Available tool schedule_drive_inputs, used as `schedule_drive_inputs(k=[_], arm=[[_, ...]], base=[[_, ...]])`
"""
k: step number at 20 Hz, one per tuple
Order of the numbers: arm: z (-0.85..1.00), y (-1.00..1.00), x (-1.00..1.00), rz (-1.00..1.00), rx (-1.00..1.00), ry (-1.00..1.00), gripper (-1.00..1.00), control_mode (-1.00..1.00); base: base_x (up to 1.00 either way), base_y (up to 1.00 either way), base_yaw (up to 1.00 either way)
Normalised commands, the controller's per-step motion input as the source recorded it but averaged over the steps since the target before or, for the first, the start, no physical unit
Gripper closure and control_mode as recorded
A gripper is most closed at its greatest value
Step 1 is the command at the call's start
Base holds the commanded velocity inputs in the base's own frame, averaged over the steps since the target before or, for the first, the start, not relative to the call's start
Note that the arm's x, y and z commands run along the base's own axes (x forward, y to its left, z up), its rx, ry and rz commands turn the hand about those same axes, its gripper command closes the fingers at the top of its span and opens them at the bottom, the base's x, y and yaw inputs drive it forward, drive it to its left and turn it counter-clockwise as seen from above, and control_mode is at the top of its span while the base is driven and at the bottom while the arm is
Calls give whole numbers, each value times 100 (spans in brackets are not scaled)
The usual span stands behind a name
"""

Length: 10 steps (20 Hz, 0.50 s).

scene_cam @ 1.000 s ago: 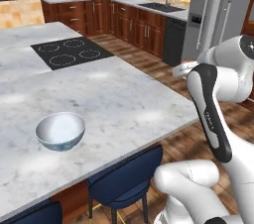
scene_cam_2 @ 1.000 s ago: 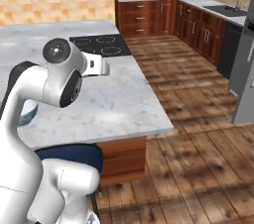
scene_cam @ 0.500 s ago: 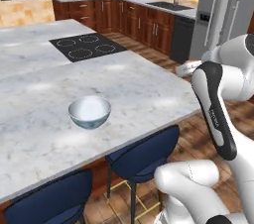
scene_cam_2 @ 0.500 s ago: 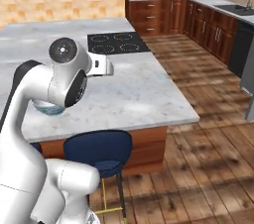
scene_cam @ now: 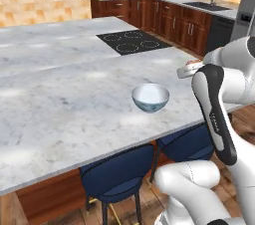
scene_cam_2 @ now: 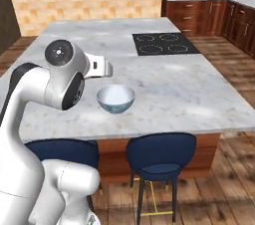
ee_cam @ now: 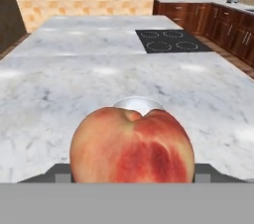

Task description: Retrieve the peach and apple from the fridge and place them into the bowl on the dining table.

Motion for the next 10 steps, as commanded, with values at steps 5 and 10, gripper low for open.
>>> schedule_drive_inputs(k=[5, 10], arm=[[0, 0, 0, 0, 0, 0, 100, 100], [0, 0, 0, 0, 0, 0, 100, 100]], base=[[100, -6, 28], [99, -20, 22]])
